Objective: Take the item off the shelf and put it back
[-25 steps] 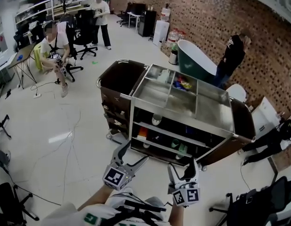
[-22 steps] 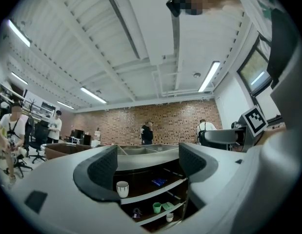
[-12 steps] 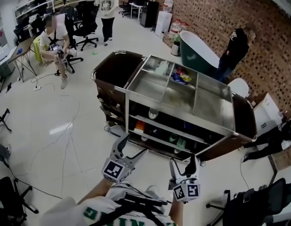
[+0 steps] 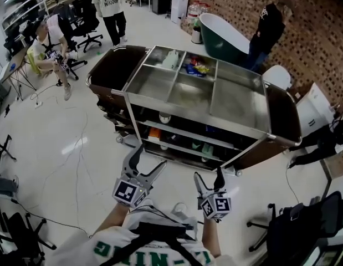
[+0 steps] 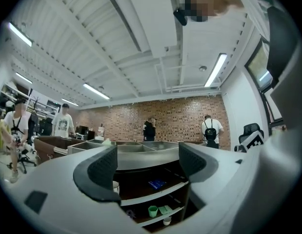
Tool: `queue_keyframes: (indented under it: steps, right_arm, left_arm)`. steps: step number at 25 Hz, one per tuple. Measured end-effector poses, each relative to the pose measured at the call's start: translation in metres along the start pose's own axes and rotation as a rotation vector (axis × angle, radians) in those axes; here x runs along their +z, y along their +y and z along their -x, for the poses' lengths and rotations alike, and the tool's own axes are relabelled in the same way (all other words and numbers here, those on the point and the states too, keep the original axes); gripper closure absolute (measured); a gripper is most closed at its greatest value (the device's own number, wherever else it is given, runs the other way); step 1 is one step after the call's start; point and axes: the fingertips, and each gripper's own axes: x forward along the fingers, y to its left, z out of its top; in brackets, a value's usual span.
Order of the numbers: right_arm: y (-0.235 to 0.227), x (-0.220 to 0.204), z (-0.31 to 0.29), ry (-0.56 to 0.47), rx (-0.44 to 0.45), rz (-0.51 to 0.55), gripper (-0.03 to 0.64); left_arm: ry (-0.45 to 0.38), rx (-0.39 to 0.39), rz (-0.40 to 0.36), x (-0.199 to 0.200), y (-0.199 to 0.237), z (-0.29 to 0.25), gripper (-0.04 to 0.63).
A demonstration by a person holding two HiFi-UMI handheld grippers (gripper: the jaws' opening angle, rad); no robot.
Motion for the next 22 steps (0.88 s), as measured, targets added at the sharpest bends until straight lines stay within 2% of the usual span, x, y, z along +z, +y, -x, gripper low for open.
queue_keyframes:
  steps: [7,18,22]
  right_arm:
    - [-0.066,-0.069,-0.033,0.153,-0.014,-0.067,0.158]
    - [-0.164,-0.134,-0.176,0.333,-0.010,0.025,0.158]
    - [-0.185,-0.153,-0.219,0.391,-0.015,0.052,0.160]
  left_arm:
    - [0.043,0.035,-0.019,-0.008,-0.017,-0.012,0.216]
    - [0.112,0.160,-0.044,-0.014,-0.007,-0.008,0.216]
    - [0.123,0.188,0.016,-0.002,-0.009,-0.014,0.216]
